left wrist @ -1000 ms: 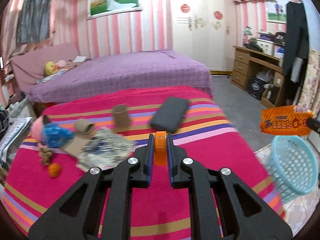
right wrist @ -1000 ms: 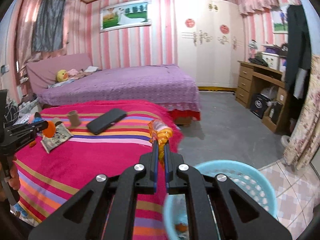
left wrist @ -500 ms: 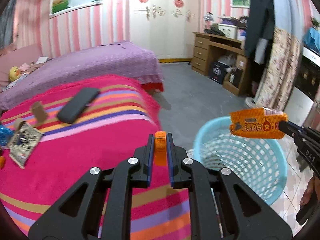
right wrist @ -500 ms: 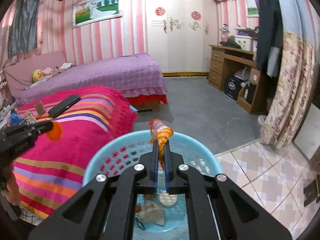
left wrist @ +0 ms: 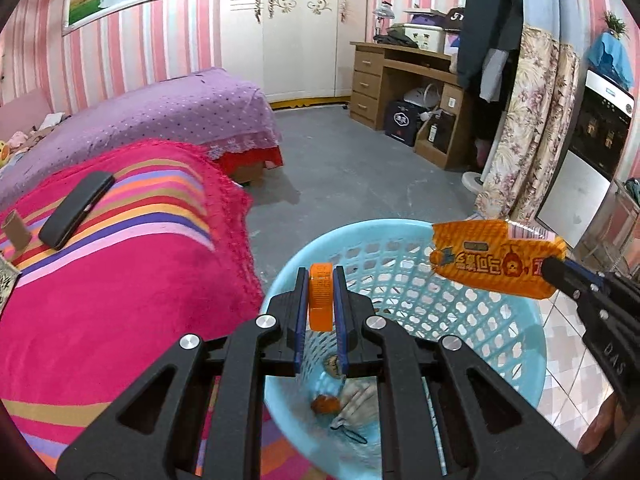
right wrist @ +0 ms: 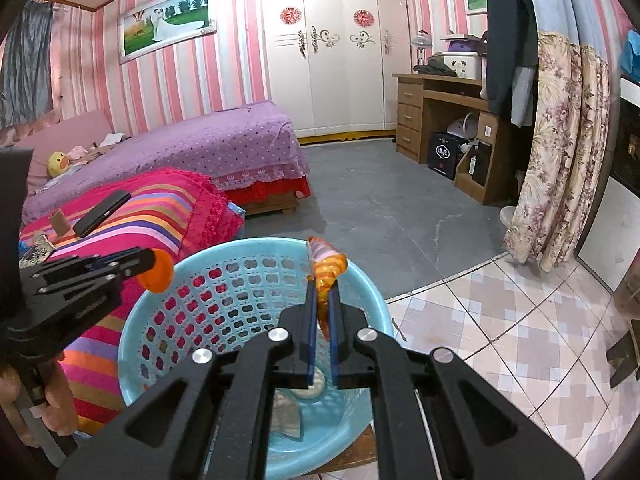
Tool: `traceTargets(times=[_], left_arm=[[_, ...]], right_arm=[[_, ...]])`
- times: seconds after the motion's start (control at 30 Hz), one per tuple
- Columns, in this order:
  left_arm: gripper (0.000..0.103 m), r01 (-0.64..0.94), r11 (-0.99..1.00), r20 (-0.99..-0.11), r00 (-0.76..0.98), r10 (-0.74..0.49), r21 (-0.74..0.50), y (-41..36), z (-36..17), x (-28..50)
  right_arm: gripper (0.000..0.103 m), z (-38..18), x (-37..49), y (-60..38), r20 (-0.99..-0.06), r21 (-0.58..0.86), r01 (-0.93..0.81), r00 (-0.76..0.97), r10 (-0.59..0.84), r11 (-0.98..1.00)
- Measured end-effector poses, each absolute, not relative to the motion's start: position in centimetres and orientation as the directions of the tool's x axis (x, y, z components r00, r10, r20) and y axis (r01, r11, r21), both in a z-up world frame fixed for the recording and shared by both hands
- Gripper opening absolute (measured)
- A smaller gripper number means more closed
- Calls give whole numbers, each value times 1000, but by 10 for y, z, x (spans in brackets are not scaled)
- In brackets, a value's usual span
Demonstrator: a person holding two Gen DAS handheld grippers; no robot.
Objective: Collect trash
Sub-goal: 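Carry cap and orange bag over the blue basket and open both tools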
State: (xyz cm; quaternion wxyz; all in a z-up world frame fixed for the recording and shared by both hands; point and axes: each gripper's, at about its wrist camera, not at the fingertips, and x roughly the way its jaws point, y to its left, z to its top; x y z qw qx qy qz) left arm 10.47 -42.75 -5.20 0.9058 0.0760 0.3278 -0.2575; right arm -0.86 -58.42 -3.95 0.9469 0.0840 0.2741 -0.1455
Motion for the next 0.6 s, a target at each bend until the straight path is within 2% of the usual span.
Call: traceTargets(times=[0.07, 0.13, 0.23, 0.33, 0.6], left_arm=[[20, 524, 851, -640, 645, -419, -29, -430, -53, 106], [51, 509, 861, -639, 656, -402, -19, -427, -51, 109], [72, 483, 875, -628, 672, -392, -29, -414, -48, 114], [82, 452, 892, -615, 702, -360, -6, -401, -45, 118], [89, 382, 924, -580, 758, -298, 25, -358, -33, 124]], right_arm=[[5, -40, -7, -583, -544, 77, 325, 806, -233, 943], [5, -40, -7, -584, -543, 81, 325, 807, -231, 942], [5, -41, -8, -585, -545, 81, 324, 806, -230, 943], [5, -42, -7, -584, -550, 73, 324, 802, -233, 943], [6, -49, 6, -569, -569, 51, 311, 790, -228, 949]])
